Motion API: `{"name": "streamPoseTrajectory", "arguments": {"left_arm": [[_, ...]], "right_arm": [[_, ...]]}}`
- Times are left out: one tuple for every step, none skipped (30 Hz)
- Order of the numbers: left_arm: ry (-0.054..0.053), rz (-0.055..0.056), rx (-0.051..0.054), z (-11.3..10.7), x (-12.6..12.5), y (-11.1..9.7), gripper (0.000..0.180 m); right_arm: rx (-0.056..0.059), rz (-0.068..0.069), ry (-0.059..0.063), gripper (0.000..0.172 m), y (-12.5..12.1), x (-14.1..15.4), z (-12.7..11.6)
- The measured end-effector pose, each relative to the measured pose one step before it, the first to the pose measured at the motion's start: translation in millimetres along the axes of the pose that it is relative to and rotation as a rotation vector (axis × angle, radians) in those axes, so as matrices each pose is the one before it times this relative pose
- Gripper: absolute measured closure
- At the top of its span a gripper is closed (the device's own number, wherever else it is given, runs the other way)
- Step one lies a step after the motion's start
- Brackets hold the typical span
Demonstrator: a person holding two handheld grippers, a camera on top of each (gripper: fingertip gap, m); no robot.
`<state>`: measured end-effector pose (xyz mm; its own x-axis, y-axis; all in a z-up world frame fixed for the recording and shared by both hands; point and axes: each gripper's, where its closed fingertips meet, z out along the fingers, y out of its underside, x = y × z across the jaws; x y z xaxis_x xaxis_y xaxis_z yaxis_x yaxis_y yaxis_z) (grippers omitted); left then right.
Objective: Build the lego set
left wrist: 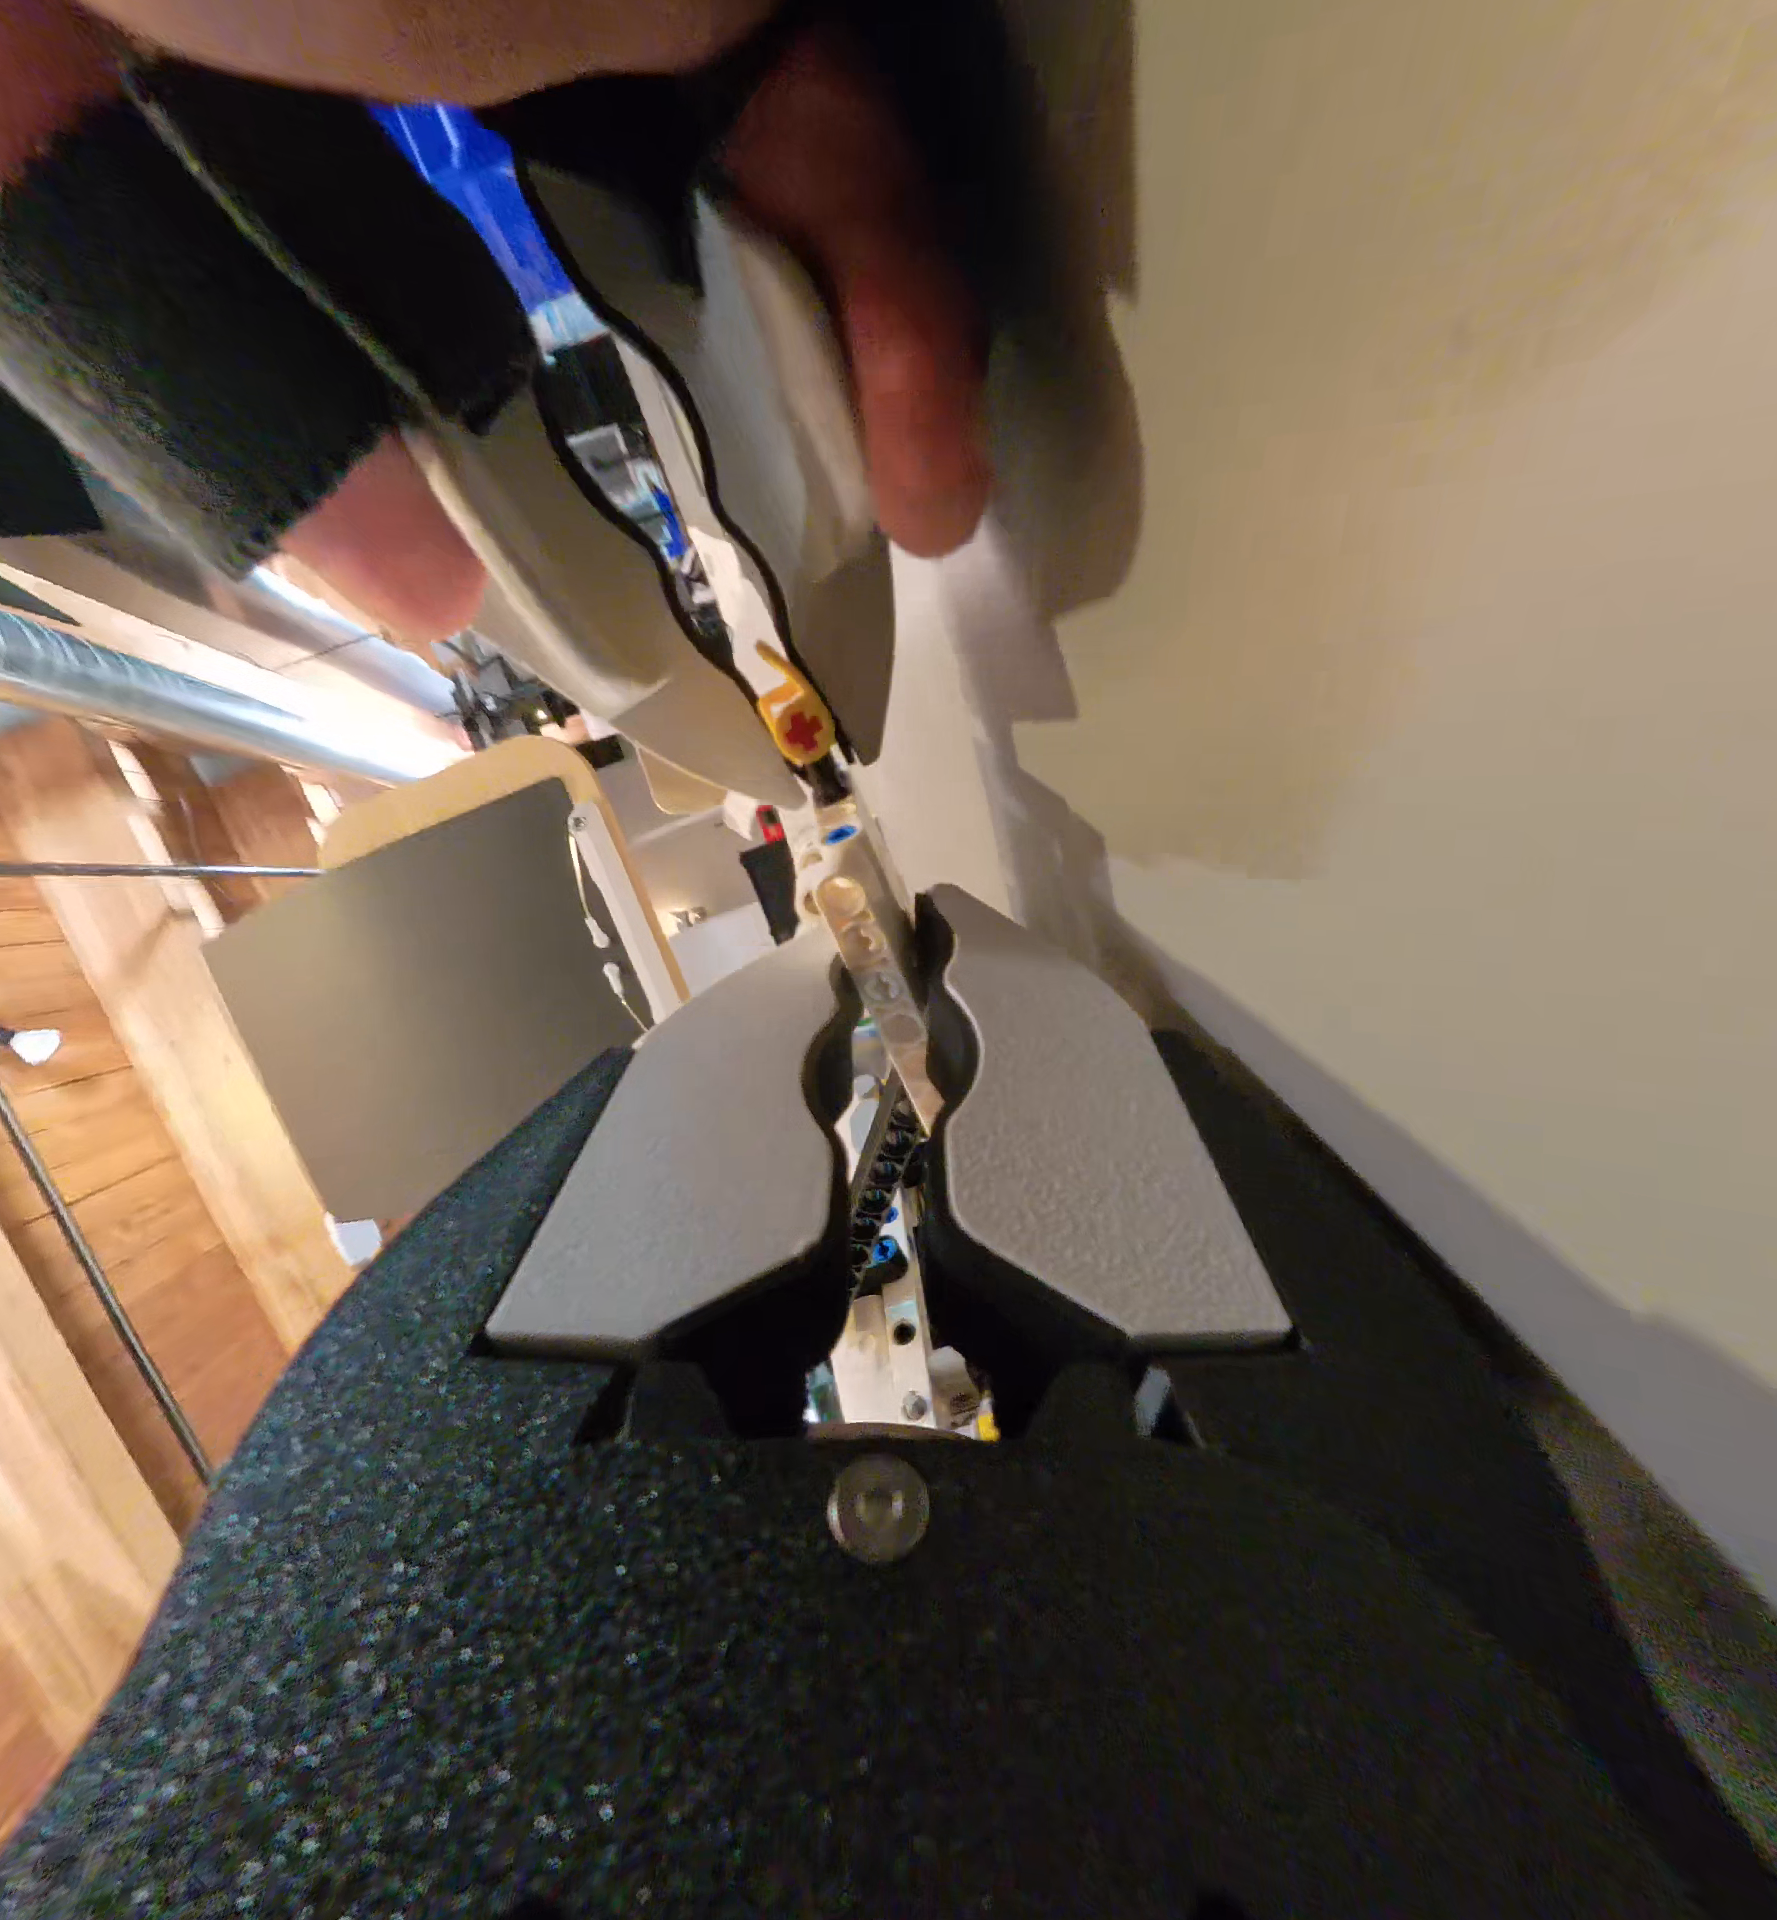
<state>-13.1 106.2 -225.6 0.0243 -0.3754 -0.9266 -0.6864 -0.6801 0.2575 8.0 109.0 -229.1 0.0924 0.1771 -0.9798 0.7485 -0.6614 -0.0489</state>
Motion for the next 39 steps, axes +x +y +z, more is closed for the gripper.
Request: {"name": "streamPoseTrajectory", "arguments": {"left_arm": [[0.0084, -0.0241, 0.0011, 0.78, -0.03, 0.86, 0.174], [0.0051, -0.0413, 0.0059, 0.6, -0.41, 1.01, 0.174], [0.006, -0.019, 0.006, 0.1, 0.57, 0.52, 0.173], [0.0035, -0.0097, 0.0027, 0.04, 0.9, 0.34, 0.173], [0.0006, -0.0194, 0.0009, -0.07, 0.57, 0.59, 0.173], [0.0009, -0.0151, 0.0023, -0.43, -0.03, 0.82, 0.172], [0.0004, -0.0172, 0.0063, -0.62, -0.51, 0.66, 0.172], [-0.0011, -0.0194, 0.0062, -0.38, -0.68, 0.49, 0.173], [-0.0014, -0.0132, 0.0041, -0.02, -0.75, 0.31, 0.172], [-0.0006, -0.0128, 0.0012, 0.16, -0.83, 0.38, 0.172], [0.0027, -0.0146, -0.0001, 0.06, -0.29, 0.24, 0.172], [0.0021, -0.0068, 0.0022, 0.12, 0.16, 0.02, 0.172], [-0.0009, -0.0014, 0.0029, -0.02, 0.4, 0.11, 0.172], [-0.0017, -0.0031, 0.0008, -0.1, 0.17, 0.25, 0.172], [-0.0009, -0.003, 0.0012, -0.11, 0.16, -0.09, 0.172], [-0.0007, -0.002, 0.0017, -0.21, 0.16, -0.15, 0.172], [0.0011, -0.0008, 0.0011, -0.09, 0.36, -0.07, 0.172], [-0.0004, -0.0012, 0.0011, -0.13, 0.31, -0.01, 0.172], [-0.0039, -0.0036, 0.0001, -0.44, -0.52, 0.35, 0.172], [-0.0056, -0.0046, 0.0015, -0.69, -1.08, 0.41, 0.172], [-0.0048, -0.0043, 0.0024, -0.64, -1.1, 0.42, 0.172], [-0.0022, -0.0055, 0.0014, -0.31, -0.8, 0.55, 0.172], [-0.0033, -0.0054, 0.0004, -0.34, -1.07, 0.45, 0.172], [-0.0053, -0.0038, 0.0007, -0.33, -1.25, 0.34, 0.172], [-0.005, -0.0055, 0.0026, -0.44, -0.91, 0.1, 0.172], [-0.0013, -0.002, 0.0024, -0.45, -0.16, -0.02, 0.172], [-0.0018, 0.0025, 0.0028, -0.43, 0.49, -0.2, 0.172], [-0.0008, 0.0038, 0.0024, -0.5, 0.64, -0.37, 0.172], [-0.0002, 0.0014, 0.0034, -0.6, 0.52, -0.58, 0.172], [-0.0002, 0.0027, 0.0045, -0.5, 0.53, -1.0, 0.172], [-0.0026, 0.0036, 0.0049, -0.44, 0.24, -1.07, 0.172], [-0.0048, 0.0008, 0.0043, -0.58, -0.43, -1.06, 0.172], [0.003, 0.001, -0.0001, -0.27, 0.7, -0.34, 0.172], [-0.0007, 0.0023, -0.0008, 0.04, 0.65, -0.04, 0.172], [-0.0039, 0.0035, -0.0004, -0.28, -0.07, 0.04, 0.172], [-0.0036, 0.0022, -0.0016, -0.35, -0.15, -0.02, 0.172], [-0.0041, 0.0061, -0.0043, -0.17, -0.18, 0.04, 0.172], [-0.0016, 0.0109, -0.0086, 0.19, 0.12, 0.17, 0.172], [-0.0031, 0.0096, -0.0075, 0.04, -0.55, 0.24, 0.173]], "right_arm": [[0.0049, -0.0037, 0.0039, 0.163, -1.3, 0.3, 0.28], [-0.0019, 0.0019, -0.0066, 0.163, -1.09, -0.65, 0.07], [-0.0042, 0.0007, -0.0029, 0.163, -0.39, -0.23, 0.04], [-0.0047, -0.0054, 0.0072, 0.164, -0.09, 0.74, 0.15], [-0.0059, -0.0048, 0.0061, 0.163, 0.1, 0.5, 0.41], [-0.0077, -0.0007, -0.0022, 0.163, 0.22, -0.31, 0.53], [-0.0084, 0.0019, -0.0099, 0.163, 0.28, -1.02, 0.19], [-0.0071, 0.0017, -0.0137, 0.163, 0.22, -1.24, -0.03], [-0.0043, 0.0032, -0.0126, 0.163, -0.04, -1.22, -0.34], [-0.0001, 0.0034, -0.0131, 0.163, -0.42, -1.27, -0.31], [0.0023, 0.0015, -0.0129, 0.161, -0.58, -1.39, -0.32], [0.0011, -0.0012, -0.0069, 0.16, -0.13, -0.8, -0.06], [0.0004, -0.0024, -0.0055, 0.157, -0.05, -0.82, -0.15], [-0.0007, -0.0014, -0.0067, 0.155, 0.02, -0.86, -0.14], [-0.0005, -0.001, -0.0064, 0.154, -0.05, -0.81, -0.34], [0.0004, -0.0014, -0.0048, 0.153, -0.02, -0.59, -0.4], [0.0, -0.0034, -0.0014, 0.152, -0.15, -0.15, -0.82], [-0.0005, -0.0043, 0.0031, 0.151, -0.2, 0.36, -1.31], [0.0007, -0.0045, 0.0054, 0.151, -0.61, 0.8, -2.18], [0.0023, -0.0053, 0.006, 0.15, -1.02, 0.87, -3.09], [-0.0001, -0.0046, 0.007, 0.151, -0.76, 1.2, -3.31], [-0.0029, -0.0029, 0.0039, 0.15, -0.11, 0.69, -2.84], [-0.0082, -0.002, -0.0003, 0.149, 0.75, 0.18, -1.76], [-0.0113, -0.0021, -0.0022, 0.148, 1.28, -0.26, -0.56], [-0.009, -0.002, -0.0046, 0.147, 1.18, -0.68, 0.33], [-0.0079, -0.0033, -0.0069, 0.146, 1.05, -1.04, 0.75], [-0.0108, -0.0042, -0.0073, 0.146, 1.26, -1.16, 1.01], [-0.0116, -0.0058, -0.0064, 0.146, 1.35, -1.23, 1.14], [-0.0098, -0.0074, -0.0027, 0.148, 1.23, -0.93, 1.13], [-0.008, -0.0077, 0.0004, 0.149, 1.05, -0.46, 0.84], [-0.0051, -0.0054, 0.0024, 0.153, 0.61, -0.02, 0.64], [-0.0018, -0.003, 0.004, 0.16, 0.24, 0.29, 0.27], [0.0005, -0.0061, -0.0025, 0.164, 0.06, -0.79, -0.1], [0.0024, -0.0078, 0.0048, 0.164, 0.16, 0.13, 0.01], [0.0022, -0.0079, 0.0062, 0.164, 0.09, 0.33, 0.05], [0.0017, -0.006, 0.0009, 0.164, 0.19, -0.3, -0.1], [0.0038, 0.0002, -0.0021, 0.164, -0.11, -0.32, 0.12], [0.0049, 0.0047, -0.0014, 0.164, -0.25, -0.04, 0.18], [0.0055, 0.004, -0.0031, 0.164, -0.47, -0.29, 0.18]]}}
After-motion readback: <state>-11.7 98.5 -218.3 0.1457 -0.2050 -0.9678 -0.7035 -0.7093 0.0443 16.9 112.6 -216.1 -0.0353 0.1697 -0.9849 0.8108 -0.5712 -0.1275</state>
